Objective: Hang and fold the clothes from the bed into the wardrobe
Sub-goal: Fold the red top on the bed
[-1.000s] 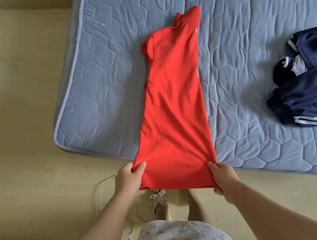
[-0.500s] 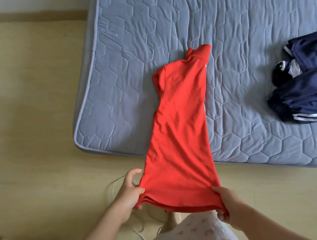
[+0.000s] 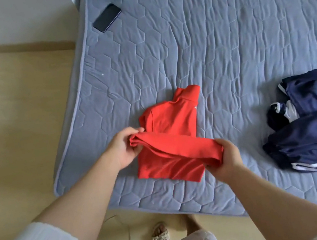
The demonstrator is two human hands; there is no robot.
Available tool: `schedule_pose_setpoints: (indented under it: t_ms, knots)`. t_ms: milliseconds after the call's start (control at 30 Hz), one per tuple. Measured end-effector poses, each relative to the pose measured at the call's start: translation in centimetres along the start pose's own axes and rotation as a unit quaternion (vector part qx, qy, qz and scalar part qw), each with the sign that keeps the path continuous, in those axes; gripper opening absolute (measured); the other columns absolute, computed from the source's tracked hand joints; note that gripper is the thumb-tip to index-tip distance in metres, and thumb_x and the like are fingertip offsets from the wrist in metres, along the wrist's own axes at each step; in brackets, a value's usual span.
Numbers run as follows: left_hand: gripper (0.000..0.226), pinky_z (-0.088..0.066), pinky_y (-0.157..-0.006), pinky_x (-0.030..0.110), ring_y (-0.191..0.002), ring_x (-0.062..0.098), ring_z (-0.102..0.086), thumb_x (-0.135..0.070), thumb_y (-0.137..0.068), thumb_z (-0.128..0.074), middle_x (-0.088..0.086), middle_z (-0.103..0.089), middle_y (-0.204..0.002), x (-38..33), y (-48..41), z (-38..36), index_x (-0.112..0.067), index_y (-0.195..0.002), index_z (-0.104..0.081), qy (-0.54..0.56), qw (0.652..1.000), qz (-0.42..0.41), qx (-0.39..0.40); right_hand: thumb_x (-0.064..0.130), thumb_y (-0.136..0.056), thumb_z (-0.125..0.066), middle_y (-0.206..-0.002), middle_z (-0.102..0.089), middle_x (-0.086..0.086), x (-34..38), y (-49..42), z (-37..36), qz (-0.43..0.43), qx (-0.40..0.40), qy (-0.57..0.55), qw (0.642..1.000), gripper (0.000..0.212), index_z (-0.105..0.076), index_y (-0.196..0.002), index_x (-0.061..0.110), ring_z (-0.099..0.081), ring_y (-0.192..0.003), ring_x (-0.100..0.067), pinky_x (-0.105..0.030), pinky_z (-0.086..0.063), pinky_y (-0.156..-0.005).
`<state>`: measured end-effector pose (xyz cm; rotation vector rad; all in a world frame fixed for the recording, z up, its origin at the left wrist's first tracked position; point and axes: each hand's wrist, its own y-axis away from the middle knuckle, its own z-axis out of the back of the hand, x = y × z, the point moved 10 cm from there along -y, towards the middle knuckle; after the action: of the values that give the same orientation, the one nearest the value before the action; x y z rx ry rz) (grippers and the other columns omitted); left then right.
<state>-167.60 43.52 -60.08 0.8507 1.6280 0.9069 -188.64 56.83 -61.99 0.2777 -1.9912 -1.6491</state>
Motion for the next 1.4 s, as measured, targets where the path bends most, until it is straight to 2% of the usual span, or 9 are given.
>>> schedule_pose_setpoints:
  t_ms: [200,267,333,467,600,767,1000,1233,1400]
  knots:
    - [0.022,-0.031,-0.035,0.009,-0.039,0.003,-0.045,-0.015,-0.089,-0.046,-0.009,-0.052,-0.040,-7.4,-5.1,-6.9,-0.011,-0.071,-0.057,-0.081,0.993,-0.082,-0.018,0.022,-0.090,-0.048,-0.064,-0.051,-0.002,9.8,-4.7,-5.5,0.051,-0.008,0.024,0.998,0.020,-0.047,-0.071,0.019,-0.049,-0.059,-0.015,-0.027,-0.044,-0.052]
    - [0.019,-0.046,-0.054,0.018,-0.068,0.008,-0.056,-0.031,-0.092,-0.050,-0.009,-0.063,-0.065,-8.3,-6.3,-9.0,-0.017,-0.097,-0.062,-0.114,0.989,-0.095,0.025,0.035,-0.090,-0.050,-0.081,-0.056,0.001,11.9,-5.7,-6.8,0.081,0.009,0.040,0.996,0.017,-0.053,-0.080,0.023,-0.053,-0.073,-0.015,-0.029,-0.043,-0.060]
    - [0.049,-0.044,-0.082,0.033,-0.109,0.015,-0.053,-0.051,-0.093,-0.042,-0.009,-0.056,-0.116,-8.1,-7.7,-10.0,-0.036,-0.139,-0.034,-0.216,0.968,-0.107,0.065,0.054,-0.091,-0.043,-0.112,-0.057,0.005,12.8,-6.7,-7.8,0.106,0.049,0.093,0.989,0.027,-0.055,-0.100,0.031,-0.053,-0.097,-0.018,-0.032,-0.044,-0.076]
    - [0.064,-0.031,-0.100,0.039,-0.134,0.015,-0.031,-0.051,-0.094,-0.037,-0.017,-0.029,-0.145,-5.9,-10.4,-8.0,-0.043,-0.145,0.000,-0.292,0.946,-0.137,0.025,0.058,-0.092,-0.035,-0.151,-0.027,0.010,11.3,-8.9,-7.2,0.106,0.053,0.208,0.971,0.057,-0.027,-0.144,0.037,-0.033,-0.134,-0.024,-0.041,-0.031,-0.097]
    - [0.074,-0.024,-0.114,0.039,-0.139,0.020,-0.027,-0.032,-0.093,-0.053,0.005,-0.021,-0.154,-2.4,-13.5,-4.4,-0.025,-0.149,-0.007,-0.406,0.906,-0.100,-0.063,0.038,-0.093,-0.049,-0.149,-0.031,0.003,8.3,-11.3,-5.5,0.070,0.018,0.320,0.945,0.062,-0.019,-0.147,0.032,-0.037,-0.128,-0.024,-0.039,-0.030,-0.095]
    - [0.069,-0.034,-0.100,0.029,-0.126,0.025,-0.044,-0.028,-0.089,-0.060,0.010,-0.041,-0.142,0.9,-15.8,-1.8,-0.014,-0.145,-0.023,-0.463,0.874,-0.079,-0.122,0.022,-0.091,-0.057,-0.133,-0.048,-0.007,4.8,-14.1,-3.6,0.037,-0.034,0.313,0.948,0.065,-0.023,-0.146,0.016,-0.045,-0.072,-0.004,-0.018,-0.034,-0.060]
    - [0.021,-0.040,-0.080,0.037,-0.098,0.035,-0.057,-0.021,-0.093,-0.053,0.022,-0.061,-0.104,2.2,-15.5,2.5,-0.001,-0.096,-0.054,-0.475,0.850,-0.116,-0.198,0.004,-0.089,-0.052,-0.067,-0.045,-0.001,1.0,-17.1,-1.2,0.037,-0.067,0.426,0.901,0.010,-0.054,-0.094,0.013,-0.038,-0.054,-0.012,-0.021,-0.029,-0.044]
    - [0.055,-0.041,-0.095,0.032,-0.113,0.026,-0.054,-0.026,-0.082,-0.069,0.012,-0.057,-0.124,0.9,-18.3,1.6,-0.007,-0.127,-0.046,-0.402,0.897,-0.120,-0.138,0.016,-0.087,-0.060,-0.082,-0.054,0.000,3.5,-18.0,-2.3,0.077,-0.081,0.315,0.943,0.025,-0.052,-0.111,0.014,-0.047,-0.067,-0.009,-0.024,-0.037,-0.060]
    - [0.075,-0.032,-0.107,0.044,-0.128,0.031,-0.038,-0.054,-0.076,-0.065,0.011,-0.041,-0.139,-3.2,-21.1,-2.0,-0.019,-0.137,-0.041,-0.549,0.794,-0.180,-0.188,0.026,-0.088,-0.063,-0.101,-0.056,0.002,6.9,-19.7,-5.7,0.160,-0.062,0.257,0.951,0.044,-0.045,-0.127,0.020,-0.054,-0.078,-0.006,-0.019,-0.045,-0.067]
